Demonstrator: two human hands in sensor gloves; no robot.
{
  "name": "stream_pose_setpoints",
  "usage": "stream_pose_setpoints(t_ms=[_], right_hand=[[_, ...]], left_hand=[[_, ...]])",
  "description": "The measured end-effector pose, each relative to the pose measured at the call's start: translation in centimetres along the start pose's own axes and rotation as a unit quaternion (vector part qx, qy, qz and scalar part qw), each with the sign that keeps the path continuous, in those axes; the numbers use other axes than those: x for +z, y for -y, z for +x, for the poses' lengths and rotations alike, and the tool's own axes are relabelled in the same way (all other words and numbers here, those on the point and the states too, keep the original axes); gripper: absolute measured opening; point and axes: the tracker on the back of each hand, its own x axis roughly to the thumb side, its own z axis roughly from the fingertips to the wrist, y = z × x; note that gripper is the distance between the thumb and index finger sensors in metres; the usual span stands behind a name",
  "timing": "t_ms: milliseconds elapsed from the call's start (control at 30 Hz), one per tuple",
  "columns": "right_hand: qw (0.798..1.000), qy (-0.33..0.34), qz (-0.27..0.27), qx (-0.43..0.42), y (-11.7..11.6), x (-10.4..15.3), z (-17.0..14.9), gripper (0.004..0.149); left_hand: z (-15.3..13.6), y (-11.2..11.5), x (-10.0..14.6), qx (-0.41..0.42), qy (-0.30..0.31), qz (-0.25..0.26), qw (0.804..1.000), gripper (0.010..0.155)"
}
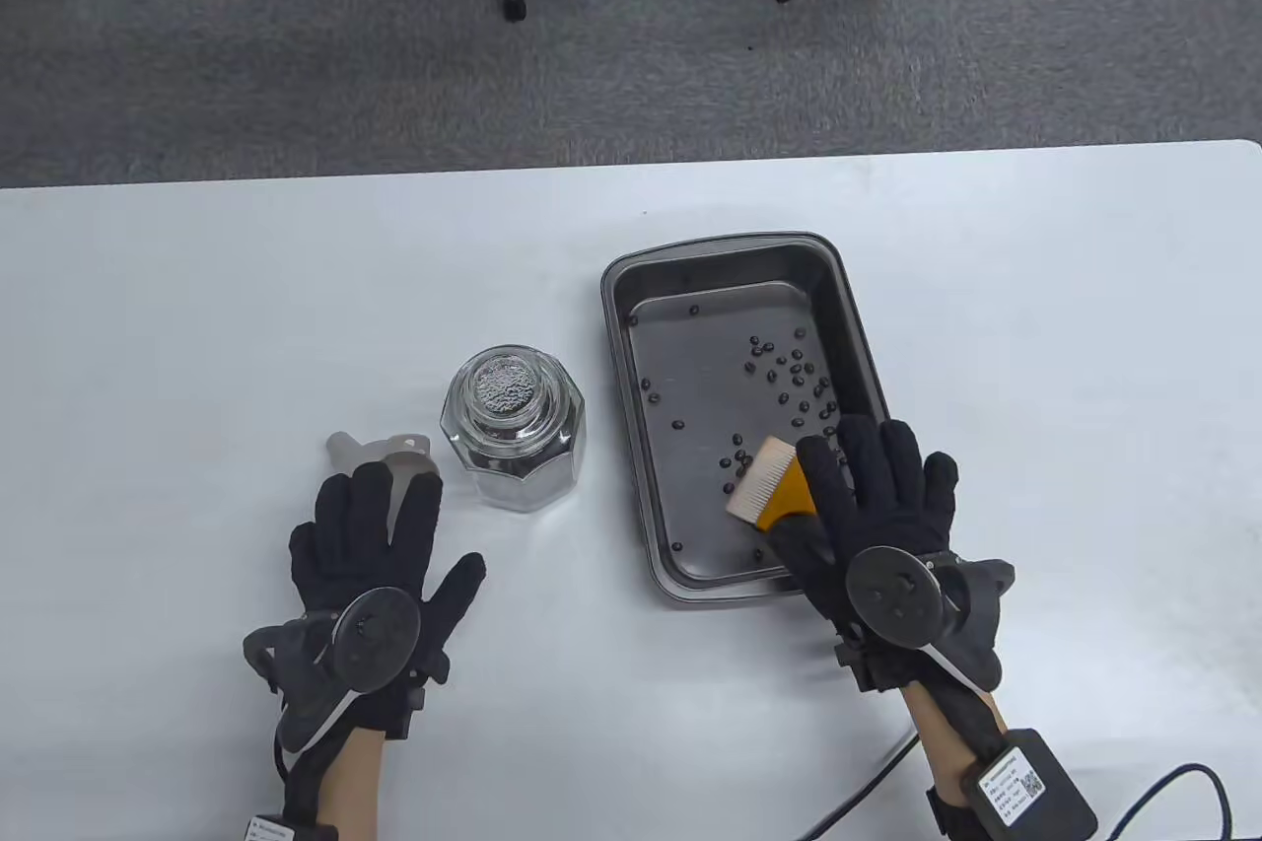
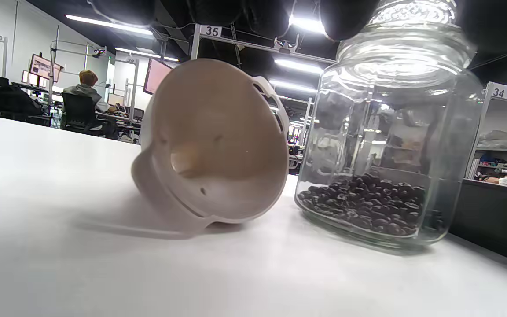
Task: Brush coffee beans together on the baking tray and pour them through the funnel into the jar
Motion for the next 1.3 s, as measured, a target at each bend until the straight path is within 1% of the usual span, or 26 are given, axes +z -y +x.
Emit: stream_pose_setpoints(t_ms=[633,800,900,1000,1100,1233,1300], right_hand=[[1.000,-0.006,0.013,-0.019,-0.1,0.0,-0.1,0.079],[1.000,-0.009,0.018,-0.023,-0.3,0.0,-0.4,0.079],[0.999,-0.014,0.021,-0.027,-0.3,-0.1,-0.7,0.079],[0.999,-0.013,0.022,-0.031,-0.3,-0.2,-0.8,0.079],[0.999,-0.010,0.023,-0.024,-0.3,-0.2,-0.9,0.079],[0.999,-0.014,0.024,-0.029,-0.3,-0.2,-1.2,0.079],[0.999,-0.014,0.024,-0.032,-0.2,-0.2,-1.2,0.079]], left_hand=[[0.0,0.1,0.0,-0.002,0.001,-0.002,1.000,0.081],[0.6,0.1,-0.6,0.020,-0.001,-0.006,1.000,0.082],[1.3,-0.5,-1.3,0.034,-0.002,-0.006,0.999,0.082],[2.5,-1.5,-2.3,0.036,0.005,0.002,0.999,0.083],[3.6,-2.7,-3.6,0.027,0.010,0.006,1.000,0.083],[5.1,-4.2,-5.6,0.047,0.013,0.013,0.999,0.084],[5.7,-4.8,-6.4,0.053,0.009,0.009,0.998,0.084]])
